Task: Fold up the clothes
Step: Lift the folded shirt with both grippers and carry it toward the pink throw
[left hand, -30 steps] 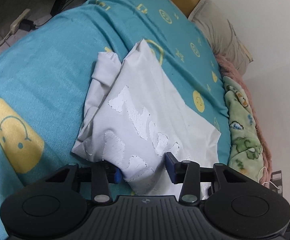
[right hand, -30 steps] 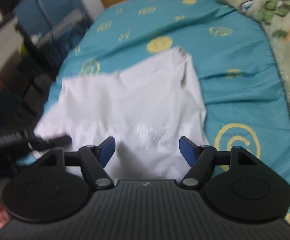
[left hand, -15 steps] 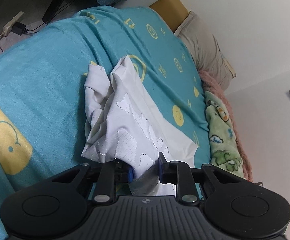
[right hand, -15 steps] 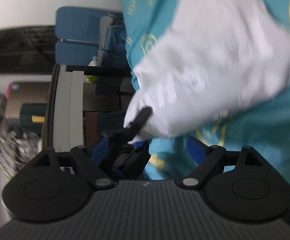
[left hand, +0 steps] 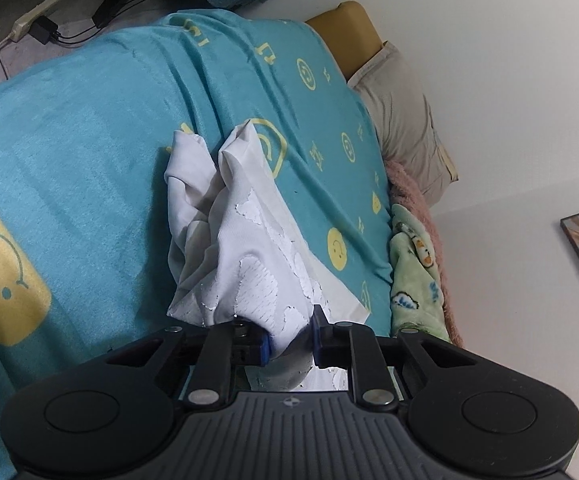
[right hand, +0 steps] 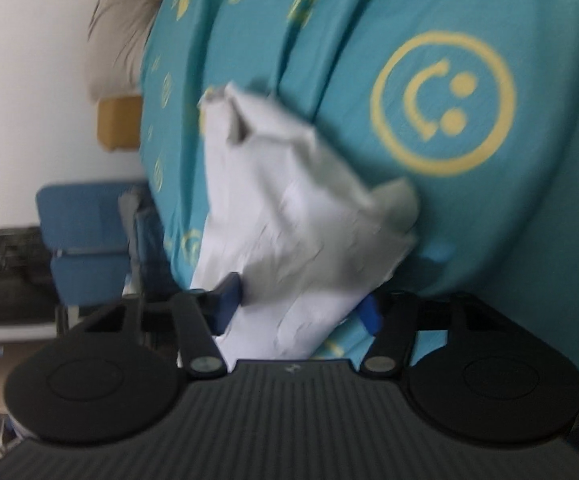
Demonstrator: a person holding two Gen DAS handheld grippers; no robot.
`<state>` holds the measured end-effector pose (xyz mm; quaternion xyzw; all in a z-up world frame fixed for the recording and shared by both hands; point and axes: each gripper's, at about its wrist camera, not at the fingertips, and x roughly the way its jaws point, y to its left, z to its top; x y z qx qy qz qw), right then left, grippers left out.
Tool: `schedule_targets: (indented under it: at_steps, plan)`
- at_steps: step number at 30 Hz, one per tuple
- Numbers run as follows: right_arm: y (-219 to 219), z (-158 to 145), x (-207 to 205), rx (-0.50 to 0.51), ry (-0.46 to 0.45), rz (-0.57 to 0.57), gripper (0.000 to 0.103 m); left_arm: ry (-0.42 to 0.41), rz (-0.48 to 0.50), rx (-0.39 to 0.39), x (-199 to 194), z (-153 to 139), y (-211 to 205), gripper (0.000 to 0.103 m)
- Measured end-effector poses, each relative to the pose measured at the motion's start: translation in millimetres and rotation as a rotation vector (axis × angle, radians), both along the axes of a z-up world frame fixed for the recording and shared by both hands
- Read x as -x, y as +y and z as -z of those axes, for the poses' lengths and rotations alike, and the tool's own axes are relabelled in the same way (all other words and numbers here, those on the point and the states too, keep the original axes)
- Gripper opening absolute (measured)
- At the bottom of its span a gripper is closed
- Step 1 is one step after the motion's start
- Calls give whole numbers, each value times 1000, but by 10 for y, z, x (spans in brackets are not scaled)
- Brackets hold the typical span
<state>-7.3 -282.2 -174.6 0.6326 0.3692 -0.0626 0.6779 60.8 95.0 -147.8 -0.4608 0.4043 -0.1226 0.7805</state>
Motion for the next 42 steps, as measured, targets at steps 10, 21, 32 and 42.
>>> schedule_targets:
  at_steps: [10, 21, 32, 42]
  plan:
    - [-22, -269, 29, 160, -85, -38, 17, -12, 18, 21, 68, -107, 3, 19]
    - [-119, -1084, 590, 269, -239, 15, 15, -2, 46, 179, 463, -510, 29, 19]
    - [-1019, -1608, 1151, 311, -262, 115, 15, 0, 267, 130, 425, -1162, -1152, 19]
    - [-2624, -2382, 913, 505, -253, 329, 15, -105, 484, 143, -213, -1832, -3304, 19]
